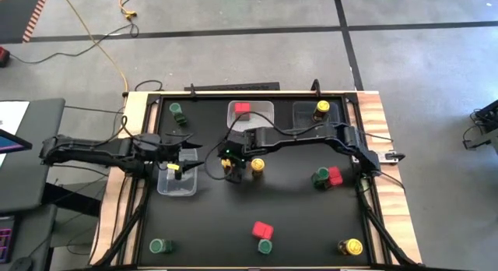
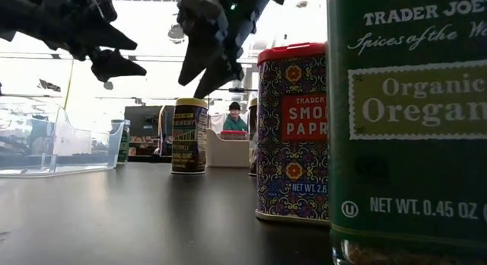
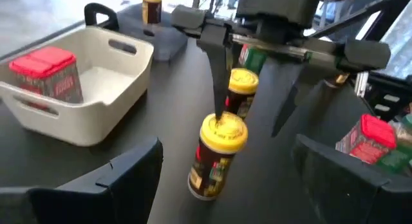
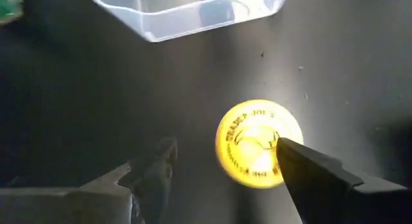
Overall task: Sort spices by type
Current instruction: Put the bottom left yellow seasoning bottle into the black bin
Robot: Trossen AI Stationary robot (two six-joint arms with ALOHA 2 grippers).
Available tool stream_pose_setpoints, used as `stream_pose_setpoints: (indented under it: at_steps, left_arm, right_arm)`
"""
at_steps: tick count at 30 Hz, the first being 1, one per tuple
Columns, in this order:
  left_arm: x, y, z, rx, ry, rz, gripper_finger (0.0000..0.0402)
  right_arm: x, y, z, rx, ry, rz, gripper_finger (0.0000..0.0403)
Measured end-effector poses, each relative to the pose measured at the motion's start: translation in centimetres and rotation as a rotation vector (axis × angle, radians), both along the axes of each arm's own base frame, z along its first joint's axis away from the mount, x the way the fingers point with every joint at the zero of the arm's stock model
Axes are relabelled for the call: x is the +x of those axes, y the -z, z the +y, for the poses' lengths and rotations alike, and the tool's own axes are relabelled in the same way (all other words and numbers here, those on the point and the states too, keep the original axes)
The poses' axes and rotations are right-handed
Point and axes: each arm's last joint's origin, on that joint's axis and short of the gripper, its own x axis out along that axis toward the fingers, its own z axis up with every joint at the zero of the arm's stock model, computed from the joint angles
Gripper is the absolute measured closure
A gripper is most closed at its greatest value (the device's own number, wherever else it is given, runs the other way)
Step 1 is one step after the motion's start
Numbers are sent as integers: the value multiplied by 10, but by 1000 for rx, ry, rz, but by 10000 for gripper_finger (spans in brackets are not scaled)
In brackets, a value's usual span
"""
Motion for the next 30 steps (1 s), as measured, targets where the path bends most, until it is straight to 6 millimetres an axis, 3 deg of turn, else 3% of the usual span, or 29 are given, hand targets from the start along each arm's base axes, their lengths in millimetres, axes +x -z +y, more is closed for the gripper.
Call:
stream_pose_setpoints:
  at_steps: [6,13,19,30]
  left_arm:
    - [-1,2,0,2,2,25,72]
    - [-1,2,0,6,2,25,72]
    - [-1,2,0,23,6,28,72]
    - [-1,2,0,20,6,28,72]
  right_arm:
    - [1,1,-3,-120,92,-3,108]
    - [2,-2,-4,-128,93,-30,108]
    - [5,8,-7,-127,99,-7,108]
    - [4,1,-9,-124,99,-28,108]
